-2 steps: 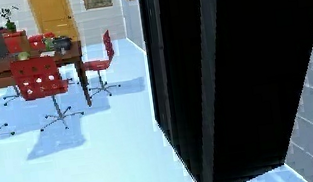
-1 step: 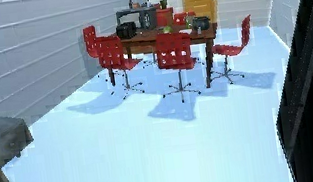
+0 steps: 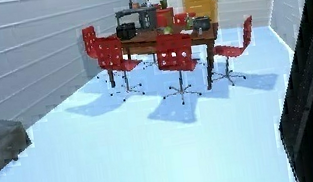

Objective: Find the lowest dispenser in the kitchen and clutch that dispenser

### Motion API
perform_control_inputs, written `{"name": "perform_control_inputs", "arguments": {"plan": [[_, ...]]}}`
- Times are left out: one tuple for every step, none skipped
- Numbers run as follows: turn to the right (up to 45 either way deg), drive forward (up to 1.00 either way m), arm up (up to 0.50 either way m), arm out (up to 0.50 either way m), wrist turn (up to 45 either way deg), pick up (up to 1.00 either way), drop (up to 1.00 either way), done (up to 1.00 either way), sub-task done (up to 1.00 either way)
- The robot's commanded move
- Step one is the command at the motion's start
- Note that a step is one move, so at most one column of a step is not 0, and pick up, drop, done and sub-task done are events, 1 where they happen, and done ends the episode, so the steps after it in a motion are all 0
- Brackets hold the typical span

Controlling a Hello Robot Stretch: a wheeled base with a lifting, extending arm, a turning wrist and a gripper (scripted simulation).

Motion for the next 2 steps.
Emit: {"name": "perform_control_inputs", "arguments": {"plan": [[36.0, 0.00, 0.00, 0.00, 0.0, 0.00, 0.00, 0.00, 0.00], [0.0, 0.35, 0.00, 0.00, 0.0, 0.00, 0.00, 0.00, 0.00]]}}
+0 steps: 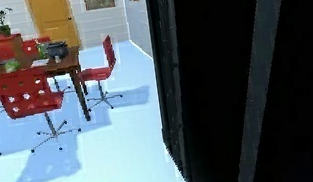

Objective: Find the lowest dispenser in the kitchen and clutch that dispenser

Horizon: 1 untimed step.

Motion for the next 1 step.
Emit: {"name": "perform_control_inputs", "arguments": {"plan": [[-27.0, 0.00, 0.00, 0.00, 0.0, 0.00, 0.00, 0.00, 0.00]]}}
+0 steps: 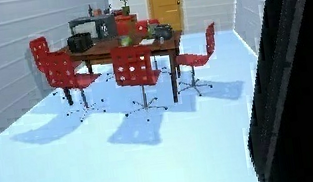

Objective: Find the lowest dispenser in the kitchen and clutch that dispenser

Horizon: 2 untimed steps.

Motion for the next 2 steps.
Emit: {"name": "perform_control_inputs", "arguments": {"plan": [[0.0, 1.00, 0.00, 0.00, 0.0, 0.00, 0.00, 0.00, 0.00], [0.0, 0.35, 0.00, 0.00, 0.0, 0.00, 0.00, 0.00, 0.00]]}}
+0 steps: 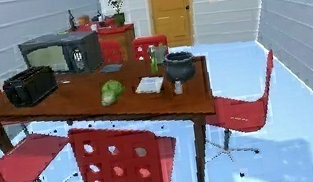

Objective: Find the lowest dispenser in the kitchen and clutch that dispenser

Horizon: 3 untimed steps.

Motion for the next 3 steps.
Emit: {"name": "perform_control_inputs", "arguments": {"plan": [[45.0, 0.00, 0.00, 0.00, 0.0, 0.00, 0.00, 0.00, 0.00], [0.0, 1.00, 0.00, 0.00, 0.0, 0.00, 0.00, 0.00, 0.00], [3.0, 0.00, 0.00, 0.00, 0.0, 0.00, 0.00, 0.00, 0.00]]}}
